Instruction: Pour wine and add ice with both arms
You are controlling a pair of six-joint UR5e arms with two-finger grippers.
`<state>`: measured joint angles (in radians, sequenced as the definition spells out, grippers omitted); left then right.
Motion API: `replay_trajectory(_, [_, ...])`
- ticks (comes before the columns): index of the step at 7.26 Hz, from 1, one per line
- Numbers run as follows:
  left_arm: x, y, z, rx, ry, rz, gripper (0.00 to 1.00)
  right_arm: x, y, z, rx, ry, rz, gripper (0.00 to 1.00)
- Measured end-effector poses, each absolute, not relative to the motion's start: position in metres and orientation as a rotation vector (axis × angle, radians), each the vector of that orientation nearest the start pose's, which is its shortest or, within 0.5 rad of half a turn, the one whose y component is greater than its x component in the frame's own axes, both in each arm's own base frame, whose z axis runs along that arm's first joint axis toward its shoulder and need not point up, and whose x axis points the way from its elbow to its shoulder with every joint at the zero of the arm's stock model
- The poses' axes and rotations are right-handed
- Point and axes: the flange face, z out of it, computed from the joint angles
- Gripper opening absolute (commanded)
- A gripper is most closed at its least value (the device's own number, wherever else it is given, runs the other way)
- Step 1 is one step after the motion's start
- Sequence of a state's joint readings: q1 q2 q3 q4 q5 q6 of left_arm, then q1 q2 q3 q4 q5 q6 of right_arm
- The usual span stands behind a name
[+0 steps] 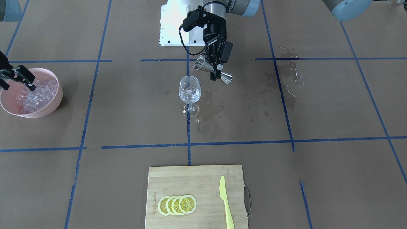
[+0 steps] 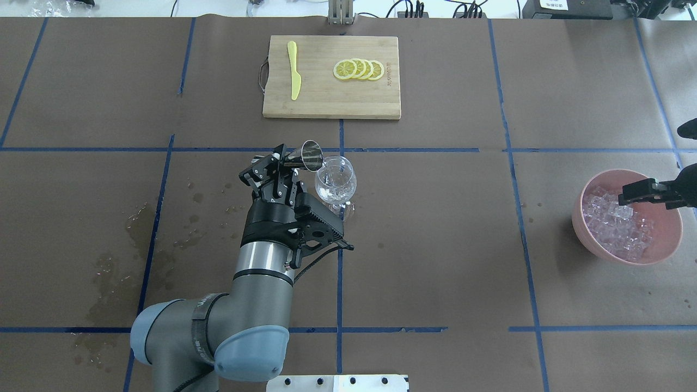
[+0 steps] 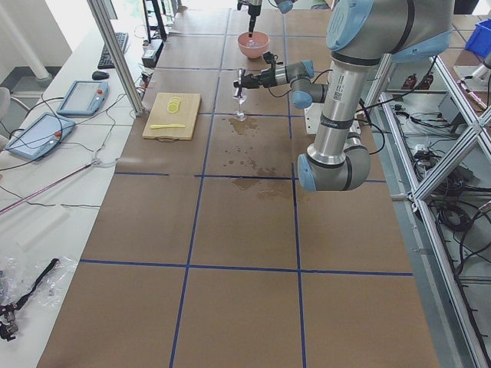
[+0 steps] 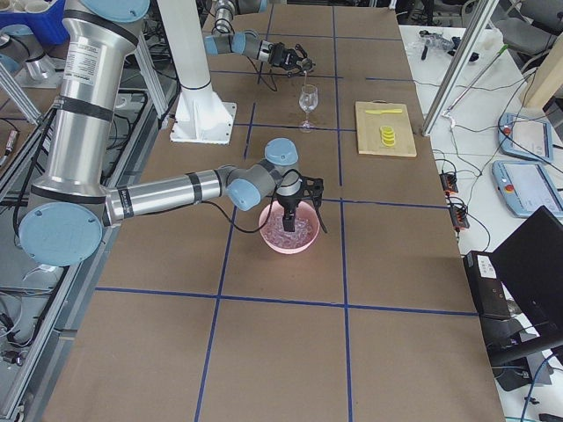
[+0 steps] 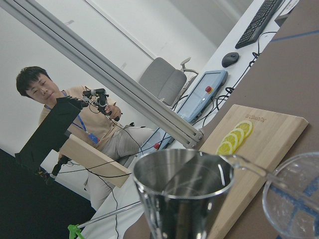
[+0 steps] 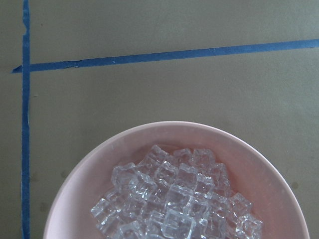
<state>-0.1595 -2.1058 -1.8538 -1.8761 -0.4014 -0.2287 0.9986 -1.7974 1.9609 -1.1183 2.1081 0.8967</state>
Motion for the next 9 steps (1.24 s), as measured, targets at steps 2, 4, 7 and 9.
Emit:
replay_trajectory(2, [0.5208,-0.3117,0.1696,1.412,-0.053,0.4,0.0,-0.1601,-0.4,0.5237,0.097,-0.791,0.144,1.0])
replay_trajectory(4, [0.5215,-0.3119,0.1702,1.412,-0.111,0.467,0.0,-0.1605,-0.4,0.5233,0.096,-0.792,0.144,1.0])
replay_trajectory(7, [0.5219,-0.312,0.1698,1.411,-0.199,0.566,0.0,-0.1615,-0.4001,0.5233,0.093,-0.794,0.145,1.0])
replay_trajectory(9, [0.5224,-0.3126,0.1695,1.41,-0.266,0.619,0.0,-0.162,-0.4001,0.5227,0.093,-0.795,0.145,1.0])
